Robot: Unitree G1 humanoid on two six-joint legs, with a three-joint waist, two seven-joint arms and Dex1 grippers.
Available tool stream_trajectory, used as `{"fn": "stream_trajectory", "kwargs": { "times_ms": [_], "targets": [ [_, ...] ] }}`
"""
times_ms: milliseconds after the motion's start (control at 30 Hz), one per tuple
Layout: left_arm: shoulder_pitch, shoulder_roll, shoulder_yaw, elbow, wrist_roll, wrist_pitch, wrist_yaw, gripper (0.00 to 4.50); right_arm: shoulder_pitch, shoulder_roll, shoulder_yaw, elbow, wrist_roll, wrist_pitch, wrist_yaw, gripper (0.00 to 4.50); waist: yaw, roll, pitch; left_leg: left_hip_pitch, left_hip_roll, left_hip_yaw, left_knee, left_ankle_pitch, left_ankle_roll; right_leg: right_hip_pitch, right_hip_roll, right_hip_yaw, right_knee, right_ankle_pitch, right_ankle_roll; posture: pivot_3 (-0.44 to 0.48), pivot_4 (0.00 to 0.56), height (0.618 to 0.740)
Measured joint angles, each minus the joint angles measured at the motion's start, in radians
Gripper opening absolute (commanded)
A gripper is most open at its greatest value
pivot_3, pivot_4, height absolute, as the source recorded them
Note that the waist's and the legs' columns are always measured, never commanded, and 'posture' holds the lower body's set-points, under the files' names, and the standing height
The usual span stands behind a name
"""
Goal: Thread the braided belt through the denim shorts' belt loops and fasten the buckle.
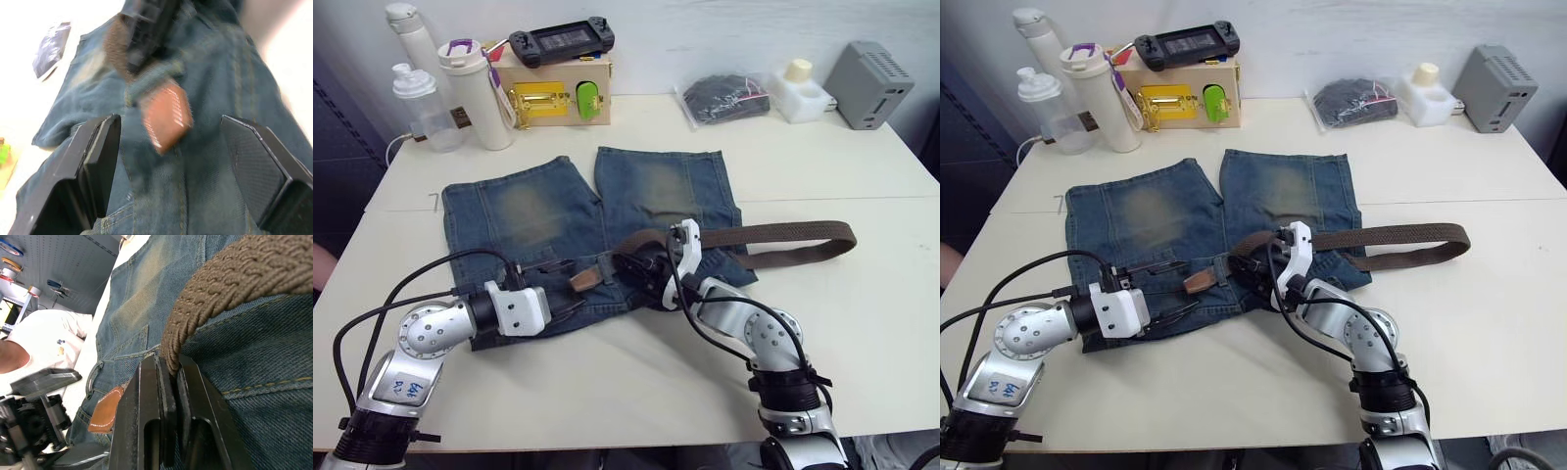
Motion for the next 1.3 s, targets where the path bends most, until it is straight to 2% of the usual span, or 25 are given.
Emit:
{"fn": "stream_trajectory", "kwargs": {
  "times_ms": [100,133,200,400,433,600,667,700,800,900,933,1000,1033,1067,1100,1200,1300],
  "targets": [
    [-0.017,-0.003,-0.007,0.049,0.062,-0.083,0.044,3.62,0.001,0.009,-0.008,0.000,-0.010,0.008,0.000,0.00,0.001,-0.001,0.000,0.000,0.000,-0.001,0.001,0.000,0.000,0.000,0.000,-0.001,0.000,0.000,0.000,0.000,0.150,0.645],
    [-0.028,-0.003,-0.013,0.063,0.077,-0.106,0.055,3.38,0.001,0.012,-0.011,-0.001,-0.014,0.013,0.000,0.00,0.001,-0.001,-0.001,0.000,0.000,-0.001,0.001,0.000,0.000,0.000,0.000,-0.001,0.000,0.000,0.000,0.000,0.150,0.645],
    [-0.045,-0.004,-0.021,0.074,0.096,-0.131,0.065,2.75,0.001,0.018,-0.014,-0.002,-0.016,0.017,0.001,0.00,-0.001,-0.001,-0.001,0.000,0.000,-0.001,0.000,0.000,0.000,0.000,0.000,-0.001,0.001,0.000,0.000,0.000,0.150,0.645],
    [-0.060,-0.007,-0.037,0.075,0.096,-0.160,0.076,0.21,0.003,0.026,-0.017,-0.007,-0.027,0.026,0.004,0.00,-0.005,-0.001,-0.001,0.000,0.000,-0.002,0.000,0.000,0.000,0.000,0.000,-0.001,0.001,0.000,0.000,0.000,0.150,0.645],
    [-0.059,-0.005,-0.037,0.073,0.094,-0.164,0.077,0.05,0.004,0.026,-0.019,-0.008,-0.028,0.027,0.005,0.00,-0.005,-0.001,-0.001,0.000,0.000,-0.002,0.000,0.000,0.000,0.000,0.000,-0.001,0.001,0.000,0.000,0.000,0.150,0.645],
    [-0.050,0.006,-0.037,0.072,0.097,-0.179,0.086,0.05,0.005,0.036,-0.033,-0.012,-0.024,0.049,0.003,0.00,-0.005,-0.001,-0.001,0.000,0.000,-0.002,0.000,0.000,0.000,0.000,0.000,-0.001,0.001,0.000,0.000,0.000,0.150,0.645],
    [-0.050,0.007,-0.037,0.073,0.102,-0.183,0.089,0.00,0.005,0.045,-0.053,-0.011,-0.010,0.062,-0.008,0.79,-0.005,-0.001,-0.001,0.000,0.000,-0.002,0.000,0.000,0.000,0.000,0.000,-0.001,0.001,0.000,0.000,0.000,0.150,0.645],
    [-0.051,0.007,-0.037,0.073,0.103,-0.183,0.091,0.00,0.006,0.046,-0.063,-0.011,-0.002,0.068,-0.016,1.04,-0.005,-0.001,-0.001,0.000,0.000,-0.002,0.000,0.000,0.000,0.000,0.000,-0.001,0.002,0.000,0.000,0.000,0.150,0.645],
    [-0.054,0.006,-0.038,0.070,0.107,-0.179,0.099,0.00,0.023,0.010,-0.120,-0.036,0.093,0.108,-0.033,2.46,-0.002,0.000,-0.001,-0.001,-0.001,-0.002,0.001,0.000,0.000,0.000,0.000,-0.001,0.002,0.000,0.000,0.000,0.150,0.645],
    [-0.055,0.005,-0.040,0.068,0.108,-0.172,0.104,0.00,0.038,-0.133,-0.177,-0.112,0.155,0.147,-0.009,3.85,0.004,0.000,-0.001,-0.002,-0.002,-0.003,0.003,0.000,0.000,0.001,0.000,-0.001,0.001,0.000,0.000,0.000,0.150,0.645],
    [-0.056,0.004,-0.042,0.067,0.108,-0.170,0.105,0.00,0.046,-0.225,-0.179,-0.156,0.145,0.156,0.037,4.37,0.006,0.000,0.000,-0.003,-0.002,-0.003,0.004,0.000,0.001,0.001,0.000,-0.001,-0.001,0.000,0.000,0.000,0.150,0.645],
    [-0.057,0.003,-0.044,0.067,0.108,-0.166,0.105,0.00,0.079,-0.477,-0.146,-0.281,0.003,0.123,0.209,4.45,0.008,0.000,0.000,-0.003,-0.002,-0.002,0.003,0.000,0.001,0.001,-0.001,-0.002,-0.003,0.000,0.000,0.000,0.150,0.645],
    [-0.058,0.003,-0.045,0.068,0.108,-0.165,0.106,0.00,0.088,-0.536,-0.129,-0.308,-0.048,0.098,0.258,4.45,0.008,0.000,0.000,-0.003,-0.002,-0.002,0.002,0.000,0.001,0.001,-0.001,-0.002,-0.004,0.000,0.000,0.000,0.150,0.645],
    [-0.058,0.003,-0.046,0.069,0.108,-0.163,0.106,0.00,0.109,-0.653,-0.087,-0.356,-0.161,0.030,0.366,4.45,0.008,0.000,0.000,-0.003,-0.001,-0.002,0.001,0.000,0.001,0.002,-0.002,-0.005,-0.006,0.000,0.000,0.000,0.150,0.645],
    [-0.058,0.003,-0.046,0.069,0.108,-0.163,0.106,0.00,0.117,-0.692,-0.073,-0.372,-0.215,-0.004,0.412,4.45,0.007,-0.001,-0.001,-0.003,0.001,0.000,0.001,0.000,0.001,0.003,-0.002,-0.007,-0.008,0.000,0.000,0.000,0.150,0.645],
    [-0.073,-0.005,-0.057,0.071,0.108,-0.159,0.106,0.00,0.147,-0.845,0.076,-0.387,-0.528,-0.263,0.598,4.45,0.006,-0.002,-0.001,-0.003,0.002,0.001,0.001,0.000,0.001,0.004,-0.005,-0.013,-0.009,0.000,0.001,0.000,0.150,0.645],
    [-0.077,-0.007,-0.061,0.072,0.108,-0.158,0.106,0.00,0.157,-0.920,0.235,-0.316,-0.870,-0.569,0.696,4.45,0.009,-0.002,-0.001,-0.003,0.001,0.001,0.002,0.000,0.001,0.003,-0.006,-0.014,-0.009,0.000,0.001,0.000,0.150,0.645]
  ]
}}
